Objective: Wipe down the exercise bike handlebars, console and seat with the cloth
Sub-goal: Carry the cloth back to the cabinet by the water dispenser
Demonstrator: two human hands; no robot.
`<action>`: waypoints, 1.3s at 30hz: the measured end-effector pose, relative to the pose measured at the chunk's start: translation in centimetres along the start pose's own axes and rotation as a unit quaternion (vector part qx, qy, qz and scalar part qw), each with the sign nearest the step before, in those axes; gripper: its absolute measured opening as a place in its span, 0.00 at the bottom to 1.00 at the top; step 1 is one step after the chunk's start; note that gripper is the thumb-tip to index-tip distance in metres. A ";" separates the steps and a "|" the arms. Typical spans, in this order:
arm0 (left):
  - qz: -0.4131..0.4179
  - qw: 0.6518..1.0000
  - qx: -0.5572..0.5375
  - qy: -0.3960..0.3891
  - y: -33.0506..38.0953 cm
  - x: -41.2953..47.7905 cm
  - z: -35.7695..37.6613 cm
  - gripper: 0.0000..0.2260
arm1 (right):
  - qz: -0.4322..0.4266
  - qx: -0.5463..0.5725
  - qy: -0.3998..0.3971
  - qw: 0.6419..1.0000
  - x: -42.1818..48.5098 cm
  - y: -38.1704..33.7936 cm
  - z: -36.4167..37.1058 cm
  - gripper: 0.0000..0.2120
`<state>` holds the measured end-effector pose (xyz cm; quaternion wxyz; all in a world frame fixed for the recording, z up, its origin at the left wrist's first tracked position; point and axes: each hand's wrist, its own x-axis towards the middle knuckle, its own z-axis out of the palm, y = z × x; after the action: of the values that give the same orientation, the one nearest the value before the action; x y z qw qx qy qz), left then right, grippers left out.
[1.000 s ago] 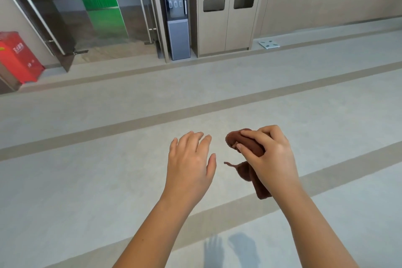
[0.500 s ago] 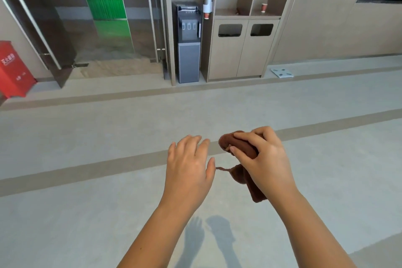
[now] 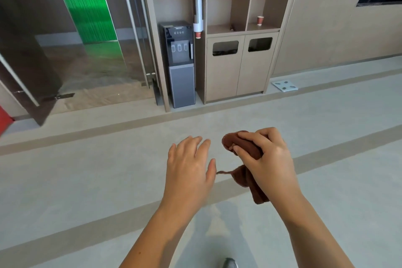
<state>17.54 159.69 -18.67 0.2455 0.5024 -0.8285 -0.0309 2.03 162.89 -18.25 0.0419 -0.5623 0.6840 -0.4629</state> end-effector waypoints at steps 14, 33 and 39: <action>-0.069 0.997 0.009 0.016 -5.0 29.8 8.0 0.20 | -0.053 0.012 -0.021 0.998 30.3 8.5 10.7 0.14; -0.087 0.995 -0.018 0.049 -30.5 66.8 16.1 0.18 | -0.104 -0.013 -0.043 0.994 66.1 7.7 39.4 0.15; -0.065 0.996 -0.028 0.054 -35.0 76.2 18.9 0.17 | -0.093 -0.004 -0.035 0.995 75.3 9.8 45.4 0.14</action>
<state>9.32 74.16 -17.08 0.3016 0.5491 -0.7783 -0.0427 -6.34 74.87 -15.79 0.0201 -0.6396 0.6284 -0.4424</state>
